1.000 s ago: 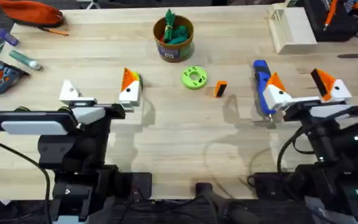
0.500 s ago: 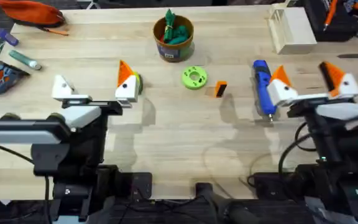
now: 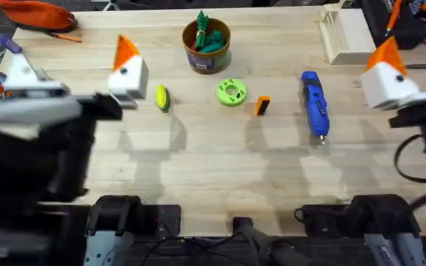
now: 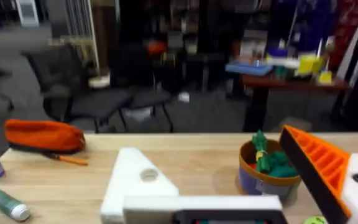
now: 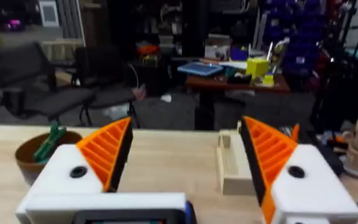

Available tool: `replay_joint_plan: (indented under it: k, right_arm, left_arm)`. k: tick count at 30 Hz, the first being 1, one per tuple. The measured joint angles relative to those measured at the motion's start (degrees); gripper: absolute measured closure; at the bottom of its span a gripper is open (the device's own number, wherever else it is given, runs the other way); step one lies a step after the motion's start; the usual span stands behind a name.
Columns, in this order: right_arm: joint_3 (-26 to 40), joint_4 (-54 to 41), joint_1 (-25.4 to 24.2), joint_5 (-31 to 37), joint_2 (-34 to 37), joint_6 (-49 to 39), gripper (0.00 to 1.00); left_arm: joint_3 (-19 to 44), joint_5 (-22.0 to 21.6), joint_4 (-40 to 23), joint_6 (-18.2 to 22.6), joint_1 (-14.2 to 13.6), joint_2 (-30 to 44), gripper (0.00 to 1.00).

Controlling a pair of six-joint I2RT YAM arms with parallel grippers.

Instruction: Pick up the gripper from the table and insert it into the empty holder that is missing its gripper. Then pick up a screw, insert it into the mounting hole, and use the screwdriver to tighten it. Finally, clean up the table by picking up the vegetable and placing it into the bucket.

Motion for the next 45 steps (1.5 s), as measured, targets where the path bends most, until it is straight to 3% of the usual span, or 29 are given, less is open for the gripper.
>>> replay_joint_plan:
  k: [11, 18, 24, 30, 40, 45]
  right_arm:
    - [27.3, -28.4, 0.0, 0.0, 26.1, 0.0, 0.010]
    - [42.6, -45.6, 0.0, 0.3, 42.8, 0.0, 0.010]
    - [51.1, -57.0, 0.0, 0.4, 55.2, 0.0, 0.010]
    - [53.0, -60.8, 0.0, 0.4, 63.2, 0.0, 0.010]
    - [53.1, -60.9, 0.0, 0.4, 65.2, 0.0, 0.010]
    - [53.1, -60.9, 0.0, 0.4, 65.2, 0.0, 0.010]
  left_arm:
    - [31.2, -0.2, -25.9, 0.3, 0.0, 32.5, 0.015]
    - [43.9, -0.2, -38.5, 0.3, 0.0, 48.1, 0.015]
    - [47.2, -0.2, -42.7, 0.4, 0.0, 54.7, 0.015]
    - [47.3, -0.2, -43.8, 0.4, 0.0, 56.1, 0.015]
    - [47.4, -0.1, -44.9, 0.4, 0.0, 56.2, 0.015]
    - [48.5, 0.1, -48.5, -1.3, 0.0, 58.7, 0.016]
